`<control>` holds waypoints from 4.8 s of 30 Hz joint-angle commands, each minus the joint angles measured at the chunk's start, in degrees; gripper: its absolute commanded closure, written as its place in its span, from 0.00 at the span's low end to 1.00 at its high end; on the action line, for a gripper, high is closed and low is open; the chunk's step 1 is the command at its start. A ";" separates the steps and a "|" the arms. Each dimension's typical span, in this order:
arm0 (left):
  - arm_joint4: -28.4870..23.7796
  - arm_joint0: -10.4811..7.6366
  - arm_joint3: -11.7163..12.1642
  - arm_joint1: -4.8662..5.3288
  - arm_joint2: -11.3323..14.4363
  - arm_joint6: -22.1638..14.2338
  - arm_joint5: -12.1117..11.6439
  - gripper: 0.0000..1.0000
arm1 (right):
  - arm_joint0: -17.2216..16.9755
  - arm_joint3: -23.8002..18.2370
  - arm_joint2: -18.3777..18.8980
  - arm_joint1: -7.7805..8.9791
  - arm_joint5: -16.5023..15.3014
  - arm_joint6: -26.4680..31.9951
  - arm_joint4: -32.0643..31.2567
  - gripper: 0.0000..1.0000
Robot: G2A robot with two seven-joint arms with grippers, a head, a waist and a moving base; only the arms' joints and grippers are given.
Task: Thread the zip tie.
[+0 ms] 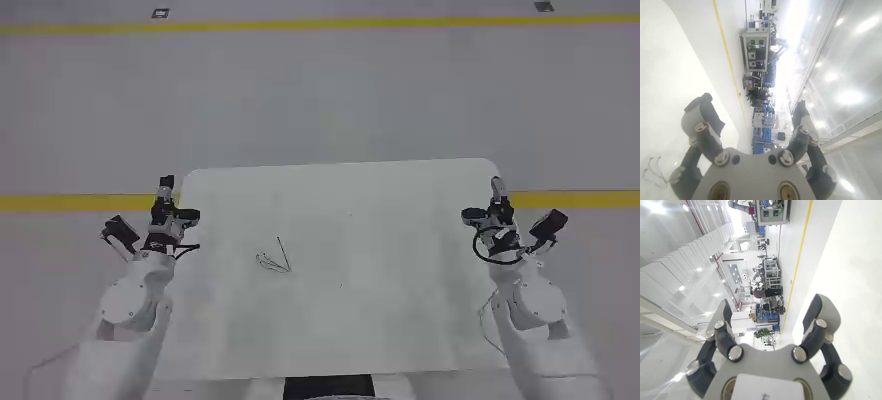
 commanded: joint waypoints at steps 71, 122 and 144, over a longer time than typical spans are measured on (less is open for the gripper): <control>0.00 0.00 0.00 0.00 0.00 0.00 0.00 0.00 | 43.67 15.58 -51.24 -6.94 17.00 39.52 -54.14 0.00; 0.00 0.00 0.00 0.00 0.00 0.00 0.00 0.00 | 61.76 35.09 -74.34 -25.15 16.43 62.89 -55.41 0.00; 0.00 0.00 0.00 0.00 0.00 0.00 0.00 0.00 | 58.36 48.97 -66.94 -32.54 19.48 57.43 -56.43 0.00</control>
